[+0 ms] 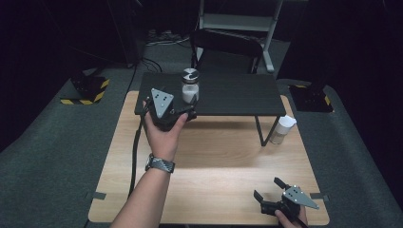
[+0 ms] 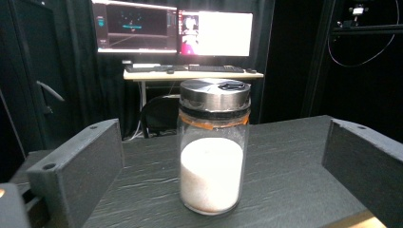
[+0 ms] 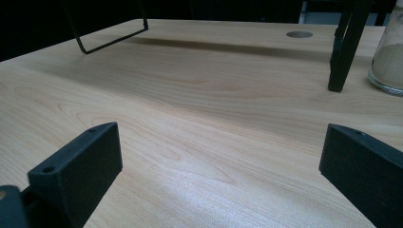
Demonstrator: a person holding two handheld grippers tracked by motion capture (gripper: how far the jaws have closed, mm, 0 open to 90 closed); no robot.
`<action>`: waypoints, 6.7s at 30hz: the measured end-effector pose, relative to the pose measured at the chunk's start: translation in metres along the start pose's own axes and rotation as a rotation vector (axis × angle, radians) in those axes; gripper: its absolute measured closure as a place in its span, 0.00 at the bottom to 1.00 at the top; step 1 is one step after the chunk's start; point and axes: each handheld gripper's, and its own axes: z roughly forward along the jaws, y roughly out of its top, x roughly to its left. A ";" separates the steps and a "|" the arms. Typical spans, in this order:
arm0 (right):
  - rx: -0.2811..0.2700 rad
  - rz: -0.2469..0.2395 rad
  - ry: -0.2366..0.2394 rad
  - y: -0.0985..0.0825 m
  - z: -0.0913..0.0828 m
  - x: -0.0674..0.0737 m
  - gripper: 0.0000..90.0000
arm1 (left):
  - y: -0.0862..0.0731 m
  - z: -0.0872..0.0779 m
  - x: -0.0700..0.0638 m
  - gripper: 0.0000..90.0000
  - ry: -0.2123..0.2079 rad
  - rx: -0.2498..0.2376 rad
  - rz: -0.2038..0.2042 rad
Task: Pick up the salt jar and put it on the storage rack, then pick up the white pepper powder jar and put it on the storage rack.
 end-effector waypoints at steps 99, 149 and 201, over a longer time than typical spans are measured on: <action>0.017 -0.034 -0.027 0.000 -0.005 0.012 0.00 | -0.164 -0.141 0.034 0.01 -0.006 0.366 0.020; -0.092 -0.022 -0.118 0.038 -0.026 0.025 0.00 | -0.167 -0.141 0.037 0.01 -0.054 0.345 0.013; 0.015 0.077 -0.430 0.076 0.134 -0.085 0.17 | -0.168 -0.139 0.049 0.01 -0.104 0.346 -0.025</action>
